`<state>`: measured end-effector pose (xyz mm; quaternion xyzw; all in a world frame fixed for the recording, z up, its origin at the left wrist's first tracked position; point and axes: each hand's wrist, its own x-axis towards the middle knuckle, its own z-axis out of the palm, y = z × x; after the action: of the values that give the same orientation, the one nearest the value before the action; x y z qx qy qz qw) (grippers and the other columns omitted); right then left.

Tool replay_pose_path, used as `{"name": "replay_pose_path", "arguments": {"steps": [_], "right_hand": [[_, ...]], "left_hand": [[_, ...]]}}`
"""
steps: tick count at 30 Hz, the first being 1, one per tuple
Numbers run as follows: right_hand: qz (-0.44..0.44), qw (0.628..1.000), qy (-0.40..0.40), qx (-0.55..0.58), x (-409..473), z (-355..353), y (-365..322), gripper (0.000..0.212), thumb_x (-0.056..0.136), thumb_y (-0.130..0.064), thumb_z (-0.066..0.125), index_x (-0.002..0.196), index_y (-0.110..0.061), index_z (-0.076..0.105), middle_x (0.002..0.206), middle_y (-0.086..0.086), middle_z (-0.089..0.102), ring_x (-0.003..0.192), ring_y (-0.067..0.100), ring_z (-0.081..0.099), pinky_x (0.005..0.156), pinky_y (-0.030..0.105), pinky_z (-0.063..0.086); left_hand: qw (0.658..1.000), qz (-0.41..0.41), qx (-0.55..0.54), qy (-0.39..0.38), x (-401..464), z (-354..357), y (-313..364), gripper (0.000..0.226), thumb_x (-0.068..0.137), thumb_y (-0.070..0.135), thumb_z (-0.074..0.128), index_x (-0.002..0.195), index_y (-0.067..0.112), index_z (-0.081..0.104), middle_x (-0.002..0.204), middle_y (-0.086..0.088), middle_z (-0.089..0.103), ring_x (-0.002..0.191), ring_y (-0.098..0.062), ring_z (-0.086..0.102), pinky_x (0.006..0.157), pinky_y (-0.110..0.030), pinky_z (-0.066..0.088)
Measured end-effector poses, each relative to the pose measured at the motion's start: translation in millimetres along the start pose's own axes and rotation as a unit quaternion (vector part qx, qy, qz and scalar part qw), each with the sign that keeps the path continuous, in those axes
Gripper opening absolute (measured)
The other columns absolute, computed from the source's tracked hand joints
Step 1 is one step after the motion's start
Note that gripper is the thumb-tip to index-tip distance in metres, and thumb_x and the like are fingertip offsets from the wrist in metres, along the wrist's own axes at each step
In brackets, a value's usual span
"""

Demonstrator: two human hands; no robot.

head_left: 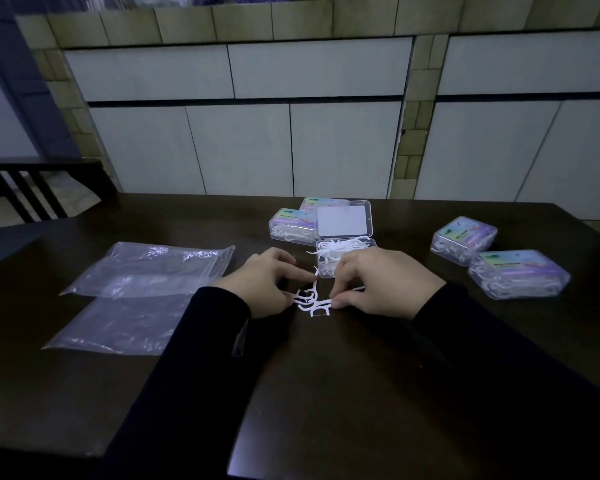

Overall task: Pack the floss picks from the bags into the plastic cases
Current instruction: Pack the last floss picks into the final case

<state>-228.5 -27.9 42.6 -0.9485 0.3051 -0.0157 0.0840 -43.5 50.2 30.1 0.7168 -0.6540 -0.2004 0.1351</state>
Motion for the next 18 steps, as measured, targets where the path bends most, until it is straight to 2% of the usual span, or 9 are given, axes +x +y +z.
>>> {"name": "replay_pose_path", "arguments": {"steps": [4,6,10,14,18], "right_hand": [[0.025,0.999,-0.031,0.008,-1.1,-3.2,-0.5,0.007,0.088,-0.041,0.065,0.092,-0.036,0.068,0.099,-0.016,0.063,0.092,0.005,0.056,0.083,0.03,0.051],[0.043,0.998,-0.048,0.006,-1.9,-3.8,-0.3,0.006,0.089,-0.039,0.063,0.093,-0.035,0.066,0.097,-0.015,0.062,0.09,0.005,0.056,0.079,0.027,0.05],[0.066,0.995,-0.077,-0.007,-2.2,-3.8,-1.3,0.006,0.092,-0.033,0.06,0.097,-0.032,0.064,0.094,-0.013,0.061,0.086,0.006,0.056,0.076,0.026,0.049],[0.077,0.992,-0.1,-0.025,-2.8,-4.5,-2.8,0.008,0.095,-0.028,0.056,0.099,-0.027,0.064,0.095,-0.009,0.062,0.087,0.009,0.057,0.075,0.027,0.049],[0.075,0.991,-0.104,-0.029,-2.7,-5.6,-1.7,0.01,0.097,-0.027,0.052,0.099,-0.026,0.062,0.095,-0.007,0.061,0.088,0.012,0.057,0.071,0.027,0.047]], "left_hand": [[1.0,0.016,-0.002,0.006,0.8,2.9,1.5,0.06,0.087,0.006,0.056,0.116,0.058,0.052,0.127,0.016,0.036,0.127,-0.009,0.032,0.111,-0.034,0.032],[1.0,0.019,0.006,0.002,0.6,3.3,3.7,0.059,0.089,0.005,0.054,0.113,0.059,0.053,0.122,0.017,0.036,0.123,-0.009,0.032,0.11,-0.03,0.03],[1.0,0.013,0.018,0.016,1.0,-0.2,1.9,0.043,0.088,0.019,0.063,0.098,0.06,0.056,0.119,0.014,0.04,0.117,-0.009,0.034,0.107,-0.03,0.032],[0.998,0.009,0.028,0.055,2.6,-0.7,0.6,0.018,0.08,0.035,0.074,0.087,0.049,0.065,0.114,0.012,0.049,0.115,-0.01,0.042,0.104,-0.032,0.036],[0.997,-0.007,0.036,0.069,4.2,-1.5,0.6,0.012,0.077,0.039,0.077,0.08,0.042,0.066,0.11,0.011,0.056,0.11,-0.01,0.048,0.099,-0.029,0.038]]}}
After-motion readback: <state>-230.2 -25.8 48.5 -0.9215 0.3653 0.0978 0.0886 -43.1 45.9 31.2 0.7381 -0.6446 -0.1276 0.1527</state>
